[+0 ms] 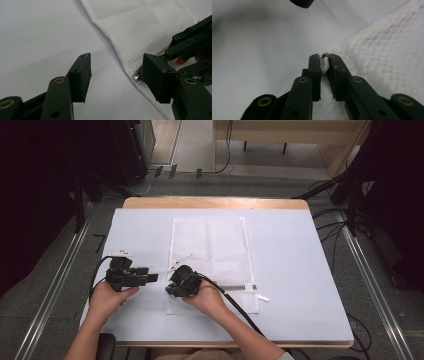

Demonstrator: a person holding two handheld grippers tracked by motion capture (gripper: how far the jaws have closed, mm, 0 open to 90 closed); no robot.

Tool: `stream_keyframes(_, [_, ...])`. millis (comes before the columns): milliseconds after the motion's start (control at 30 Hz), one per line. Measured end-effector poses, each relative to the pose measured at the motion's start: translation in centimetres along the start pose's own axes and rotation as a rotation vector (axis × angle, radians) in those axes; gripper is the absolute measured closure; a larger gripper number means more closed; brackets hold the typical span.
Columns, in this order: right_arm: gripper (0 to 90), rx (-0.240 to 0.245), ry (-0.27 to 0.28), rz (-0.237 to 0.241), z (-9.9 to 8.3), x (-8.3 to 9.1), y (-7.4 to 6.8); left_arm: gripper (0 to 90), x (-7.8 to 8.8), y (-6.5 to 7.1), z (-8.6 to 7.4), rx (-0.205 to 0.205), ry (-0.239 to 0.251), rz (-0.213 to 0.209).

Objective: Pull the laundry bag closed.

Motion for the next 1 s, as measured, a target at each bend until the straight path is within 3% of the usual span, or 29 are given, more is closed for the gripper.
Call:
stream_keyframes(200, [87.5,0.014,-0.013,-0.002,0.2,0.2,0.1,42.3,0.1,0.0,-0.1,0.019,0.009,-0.015])
stream_keyframes(467, [87.5,0.038,0.017,-0.015,0.8,1.7,0.6,45.1,0.1,0.6,-0.5,-0.040,-0.005,-0.030])
stream_keyframes(700, [87.5,0.059,0.022,-0.026,1.1,2.4,0.5,46.3,-0.2,1.1,-1.0,-0.058,-0.031,-0.069])
stream_keyframes(1000, [87.5,0.042,0.056,-0.022,1.6,3.4,0.8,47.2,-1.2,2.3,-1.6,-0.087,-0.089,-0.102])
Point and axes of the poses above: each handheld gripper's, and its own axes: x roughly backward along the jaws, z roughly out of its top, y roughly to its right, the point moved 2 cm from there along -x, roughly forward along the jaws, and after that the axes turned 15 degrees about x, right-handed, at the moved point
